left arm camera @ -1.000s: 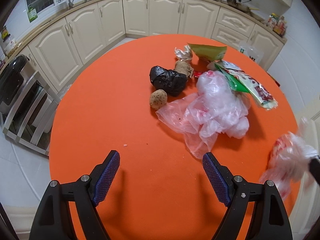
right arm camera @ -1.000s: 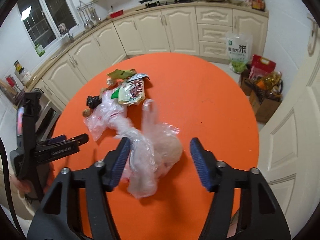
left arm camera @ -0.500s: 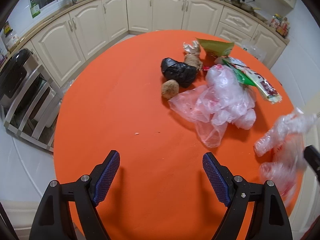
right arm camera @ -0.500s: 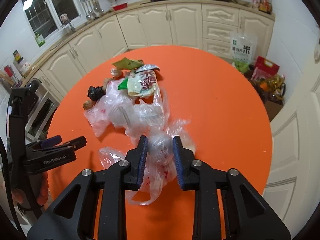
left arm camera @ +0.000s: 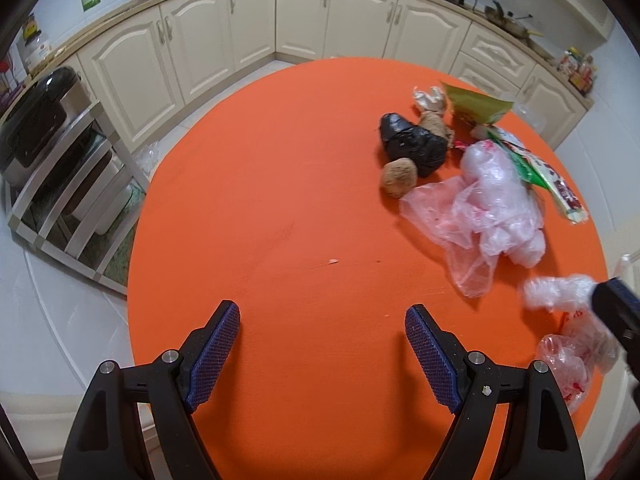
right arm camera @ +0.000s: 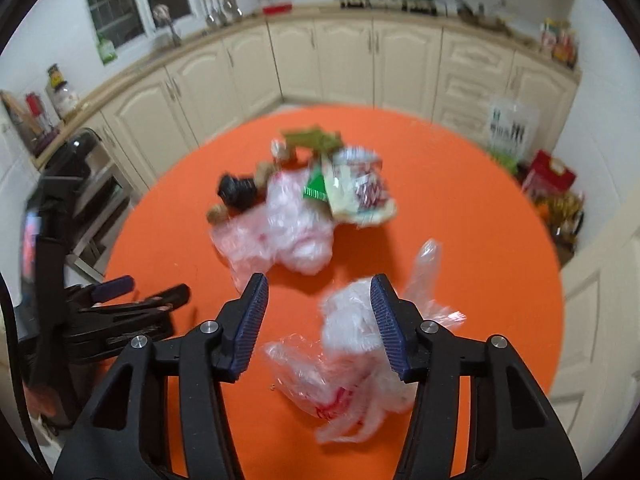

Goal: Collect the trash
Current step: 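Grasp a crumpled clear plastic bag with the right tool and lift it, then grasp the printed plastic bag with the left tool while the right tool holds its bag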

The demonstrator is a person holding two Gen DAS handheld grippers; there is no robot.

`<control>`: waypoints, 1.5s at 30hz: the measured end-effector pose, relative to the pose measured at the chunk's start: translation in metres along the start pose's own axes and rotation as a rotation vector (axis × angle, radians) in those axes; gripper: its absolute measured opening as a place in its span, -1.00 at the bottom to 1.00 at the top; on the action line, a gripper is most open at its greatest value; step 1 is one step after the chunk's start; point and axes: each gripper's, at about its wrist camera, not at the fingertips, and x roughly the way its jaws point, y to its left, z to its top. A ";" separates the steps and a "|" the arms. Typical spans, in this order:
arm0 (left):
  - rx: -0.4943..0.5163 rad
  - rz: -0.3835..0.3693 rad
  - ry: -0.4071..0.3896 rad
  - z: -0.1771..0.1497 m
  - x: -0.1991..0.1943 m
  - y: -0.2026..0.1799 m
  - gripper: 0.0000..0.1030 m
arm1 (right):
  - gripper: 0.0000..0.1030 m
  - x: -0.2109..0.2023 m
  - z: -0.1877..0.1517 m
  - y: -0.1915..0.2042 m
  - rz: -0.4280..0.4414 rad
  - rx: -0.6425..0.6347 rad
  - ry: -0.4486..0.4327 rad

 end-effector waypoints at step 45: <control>0.212 -0.111 -0.082 -0.007 -0.043 -0.104 0.58 | -0.60 -0.084 -0.022 -0.108 0.080 0.241 -0.173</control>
